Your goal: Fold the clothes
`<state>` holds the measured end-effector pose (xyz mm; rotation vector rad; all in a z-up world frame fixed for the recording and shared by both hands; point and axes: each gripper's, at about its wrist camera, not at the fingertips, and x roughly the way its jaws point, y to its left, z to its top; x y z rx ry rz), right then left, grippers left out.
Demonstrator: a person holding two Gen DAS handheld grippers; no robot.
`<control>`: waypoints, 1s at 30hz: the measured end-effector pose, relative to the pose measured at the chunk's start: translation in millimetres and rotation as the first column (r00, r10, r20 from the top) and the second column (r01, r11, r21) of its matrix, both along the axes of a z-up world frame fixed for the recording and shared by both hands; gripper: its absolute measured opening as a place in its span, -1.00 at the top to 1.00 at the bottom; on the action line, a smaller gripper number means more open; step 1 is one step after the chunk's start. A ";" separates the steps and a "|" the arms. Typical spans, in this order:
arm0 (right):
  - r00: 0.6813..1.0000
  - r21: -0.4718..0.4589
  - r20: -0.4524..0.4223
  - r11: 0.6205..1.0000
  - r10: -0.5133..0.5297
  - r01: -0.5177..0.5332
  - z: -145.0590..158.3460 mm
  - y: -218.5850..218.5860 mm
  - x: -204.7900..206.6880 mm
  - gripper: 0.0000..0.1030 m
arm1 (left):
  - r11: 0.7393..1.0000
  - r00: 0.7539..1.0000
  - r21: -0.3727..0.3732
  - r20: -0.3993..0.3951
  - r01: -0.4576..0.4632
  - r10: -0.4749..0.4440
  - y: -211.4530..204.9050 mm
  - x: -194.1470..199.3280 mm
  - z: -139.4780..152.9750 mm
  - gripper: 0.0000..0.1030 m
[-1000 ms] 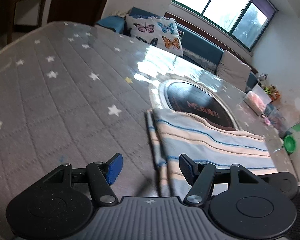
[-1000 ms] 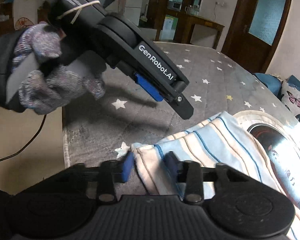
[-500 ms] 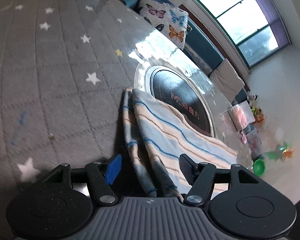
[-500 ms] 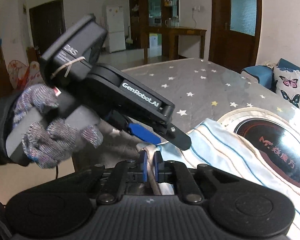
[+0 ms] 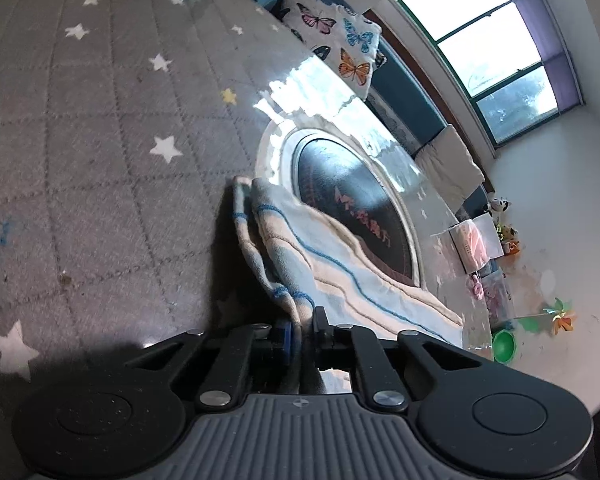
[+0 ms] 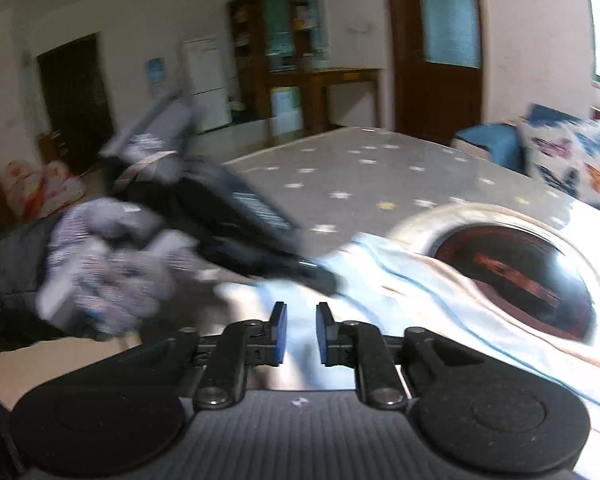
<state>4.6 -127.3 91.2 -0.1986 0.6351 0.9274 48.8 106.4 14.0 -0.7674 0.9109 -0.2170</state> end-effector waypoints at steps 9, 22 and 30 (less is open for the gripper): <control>0.921 -0.144 0.046 0.910 -0.386 0.388 -40.5 -51.0 78.5 0.70 | 0.999 0.998 0.033 0.054 0.030 -0.032 -13.1 -2.3 20.1 0.80; 0.876 -0.186 0.059 0.857 -0.479 0.481 -66.8 -44.5 134.5 0.48 | 0.998 0.994 0.027 0.092 0.057 -0.060 -24.0 6.9 39.6 0.81; 0.897 -0.220 0.050 0.871 -0.439 0.439 -58.8 -49.7 99.0 0.35 | 0.998 0.991 0.025 0.118 0.065 -0.067 -33.9 12.3 56.0 0.82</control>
